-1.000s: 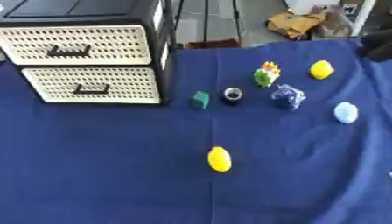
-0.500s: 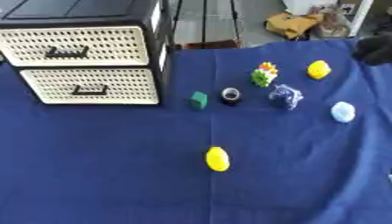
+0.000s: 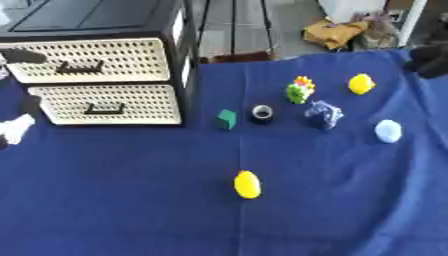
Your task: Pick up objects from table and place into drawer.
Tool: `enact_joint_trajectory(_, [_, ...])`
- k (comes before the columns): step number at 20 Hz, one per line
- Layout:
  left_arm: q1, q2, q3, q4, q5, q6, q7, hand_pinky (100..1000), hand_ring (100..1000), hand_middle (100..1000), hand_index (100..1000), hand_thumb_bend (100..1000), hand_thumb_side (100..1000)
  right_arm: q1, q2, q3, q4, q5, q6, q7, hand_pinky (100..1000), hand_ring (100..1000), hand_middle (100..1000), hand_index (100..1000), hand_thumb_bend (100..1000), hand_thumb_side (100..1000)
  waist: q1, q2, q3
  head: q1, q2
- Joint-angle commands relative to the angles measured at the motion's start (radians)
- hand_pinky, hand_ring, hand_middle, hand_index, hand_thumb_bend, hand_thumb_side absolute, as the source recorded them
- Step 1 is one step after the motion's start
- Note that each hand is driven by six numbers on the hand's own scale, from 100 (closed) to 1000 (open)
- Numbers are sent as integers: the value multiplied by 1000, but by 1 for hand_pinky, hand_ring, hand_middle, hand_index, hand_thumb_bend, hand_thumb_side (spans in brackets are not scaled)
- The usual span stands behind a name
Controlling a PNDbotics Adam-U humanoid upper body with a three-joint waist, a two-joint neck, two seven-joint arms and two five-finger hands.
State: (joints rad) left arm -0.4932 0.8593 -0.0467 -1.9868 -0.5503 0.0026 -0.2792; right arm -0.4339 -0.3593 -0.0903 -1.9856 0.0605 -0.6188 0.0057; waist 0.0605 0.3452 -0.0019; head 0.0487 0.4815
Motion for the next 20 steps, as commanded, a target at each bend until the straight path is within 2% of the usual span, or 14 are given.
enact_joint_trajectory(1, [-15, 68, -3, -13, -26, 24, -73, 100, 100, 100, 899, 100, 244, -6, -15, 3, -14, -11, 0, 8, 642, 704, 550, 753, 100, 1000, 1, -24, -3, 4, 1])
enact_joint_trajectory(4, [-25, 101, -12, -13, -95, 51, -143, 100, 100, 146, 968, 100, 225, -5, -17, 5, -14, -13, 1, 12, 641, 704, 549, 752, 100, 999, 2, -26, -6, 4, 5])
enact_joint_trajectory(6, [-30, 119, -16, -13, -164, 64, -193, 100, 100, 189, 955, 100, 228, -3, -18, 6, -14, -13, 1, 13, 641, 704, 548, 751, 100, 998, 2, -27, -9, 7, 8])
enact_joint_trajectory(8, [-38, 125, -23, -13, -198, 69, -235, 100, 100, 192, 959, 100, 238, -2, -18, 8, -14, -13, 1, 15, 642, 704, 547, 750, 100, 997, 3, -27, -12, 8, 9])
enact_joint_trajectory(14, [-76, 133, -41, -13, -205, 108, -320, 100, 100, 195, 940, 100, 258, 1, -17, 14, -14, -13, -2, 23, 642, 704, 543, 747, 100, 995, 1, -25, -18, 12, 7])
enact_joint_trajectory(20, [-87, 134, -45, -13, -185, 133, -339, 100, 100, 195, 940, 100, 258, 1, -17, 15, -14, -13, -3, 25, 642, 704, 543, 747, 100, 995, 0, -24, -19, 12, 7])
